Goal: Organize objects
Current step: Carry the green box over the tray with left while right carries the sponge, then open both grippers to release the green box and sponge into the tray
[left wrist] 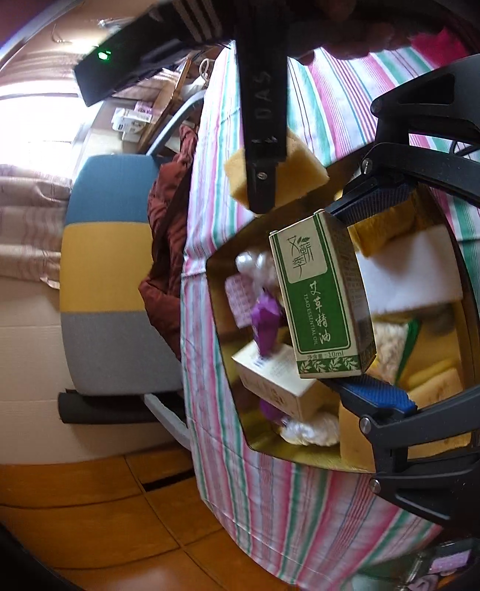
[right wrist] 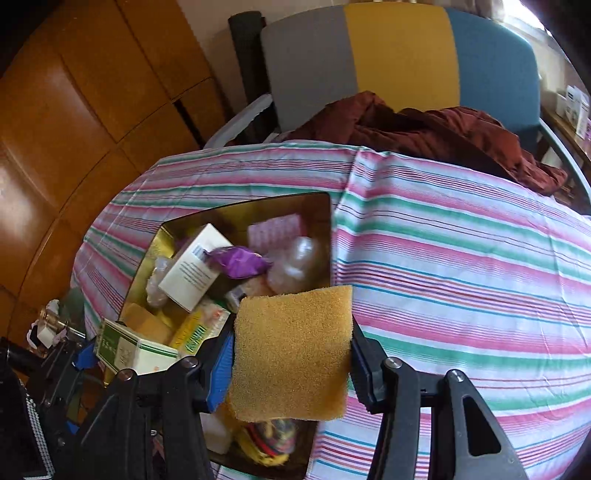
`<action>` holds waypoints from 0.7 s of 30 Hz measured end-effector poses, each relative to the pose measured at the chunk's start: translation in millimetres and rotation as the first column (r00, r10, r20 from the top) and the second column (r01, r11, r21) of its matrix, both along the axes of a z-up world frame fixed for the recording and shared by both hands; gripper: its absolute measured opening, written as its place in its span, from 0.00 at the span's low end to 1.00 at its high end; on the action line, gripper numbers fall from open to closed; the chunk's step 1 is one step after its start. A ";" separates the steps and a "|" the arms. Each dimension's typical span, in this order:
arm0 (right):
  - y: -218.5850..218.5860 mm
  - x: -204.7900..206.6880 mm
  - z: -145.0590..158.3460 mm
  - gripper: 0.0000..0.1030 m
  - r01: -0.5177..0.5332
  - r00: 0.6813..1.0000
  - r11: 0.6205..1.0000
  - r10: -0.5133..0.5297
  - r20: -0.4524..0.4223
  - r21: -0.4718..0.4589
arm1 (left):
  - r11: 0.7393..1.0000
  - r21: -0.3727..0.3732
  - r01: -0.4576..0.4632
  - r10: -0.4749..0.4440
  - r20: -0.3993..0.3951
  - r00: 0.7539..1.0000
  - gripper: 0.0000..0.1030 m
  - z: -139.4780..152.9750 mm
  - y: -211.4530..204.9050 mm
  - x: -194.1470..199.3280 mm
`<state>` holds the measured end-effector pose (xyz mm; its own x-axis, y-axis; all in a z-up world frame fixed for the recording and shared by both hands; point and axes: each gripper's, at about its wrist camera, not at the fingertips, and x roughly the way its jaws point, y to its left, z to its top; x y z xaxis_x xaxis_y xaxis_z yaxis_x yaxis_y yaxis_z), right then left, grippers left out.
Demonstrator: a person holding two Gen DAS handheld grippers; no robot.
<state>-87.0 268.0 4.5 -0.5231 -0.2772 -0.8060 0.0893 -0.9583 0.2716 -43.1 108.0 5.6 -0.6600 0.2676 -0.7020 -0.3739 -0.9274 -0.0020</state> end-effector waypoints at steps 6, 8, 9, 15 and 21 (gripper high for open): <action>-15.3 -13.9 -6.0 0.52 -0.028 0.999 1.000 0.028 0.016 -0.006 | 0.999 0.003 -0.048 0.048 0.049 0.998 0.74 -15.9 -22.0 -10.0; -19.8 -18.6 -7.8 0.53 -0.032 0.999 0.999 0.032 0.021 -0.009 | 0.998 0.021 -0.061 0.060 0.070 0.996 0.74 -19.6 -28.8 -13.3; -21.3 -20.9 -8.9 0.53 -0.033 0.999 0.999 0.033 0.026 -0.011 | 0.997 0.044 -0.067 0.063 0.088 0.994 0.74 -21.3 -32.9 -16.3; -23.6 -34.0 -10.4 0.53 -0.020 0.999 0.999 0.021 0.030 -0.044 | 0.990 0.118 -0.077 0.059 0.145 0.988 0.74 -23.0 -40.0 -31.8; -21.2 -44.9 -13.6 0.62 0.010 0.999 0.997 -0.006 0.047 -0.078 | 0.988 0.141 -0.065 0.042 0.160 0.986 0.84 -21.4 -33.4 -47.1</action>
<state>-132.0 246.9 -9.1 -0.4876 -0.3362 -0.8057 0.0672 -0.9346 0.3492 -90.2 74.6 -15.8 -0.5612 0.3416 -0.7539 -0.3086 -0.9315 -0.1924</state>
